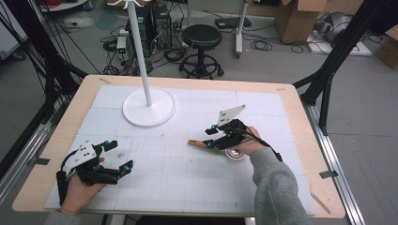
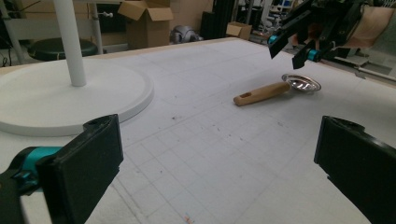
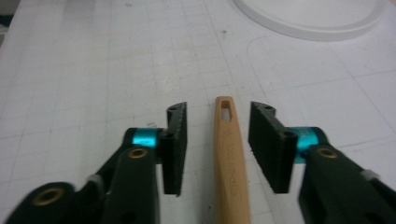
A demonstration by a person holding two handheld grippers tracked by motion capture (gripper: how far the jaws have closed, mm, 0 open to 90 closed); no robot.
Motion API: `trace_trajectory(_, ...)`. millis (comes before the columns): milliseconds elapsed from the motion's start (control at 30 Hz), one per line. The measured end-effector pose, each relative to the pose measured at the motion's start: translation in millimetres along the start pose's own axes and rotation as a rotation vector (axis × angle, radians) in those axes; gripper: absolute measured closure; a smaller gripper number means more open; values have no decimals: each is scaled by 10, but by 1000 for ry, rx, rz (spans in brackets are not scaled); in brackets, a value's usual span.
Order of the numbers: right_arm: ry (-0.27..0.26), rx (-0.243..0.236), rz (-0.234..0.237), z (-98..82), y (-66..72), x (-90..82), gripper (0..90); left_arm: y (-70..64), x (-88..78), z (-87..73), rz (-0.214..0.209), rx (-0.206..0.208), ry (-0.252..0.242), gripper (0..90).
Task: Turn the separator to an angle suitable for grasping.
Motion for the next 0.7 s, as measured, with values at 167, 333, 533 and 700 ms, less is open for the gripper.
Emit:
trace_trajectory(167,-1,34,-19,-30,-64,-73,340,10,-25,-9,4,-4,-3,17)
trace_trajectory(333,11,66,7,-65,-70,-94,72,37,-25,-32,9,-18,8,17)
trace_trajectory(533,78,39,4,-112,-92,-124,4,42,-28,-54,13,-20,18,18)
trace_trajectory(700,106,29,8,-122,-100,-128,4,55,-75,-54,24,-27,11,18)
Point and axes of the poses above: each handheld gripper's, and its own axes: x roughly forward along the jaws, z roughly out of its top, y roughly to its left, the point moved 6 cm from there along x, roughly forward along the jaws, and after that the axes turned 6 degrees about -z, right-handed, at the moved point
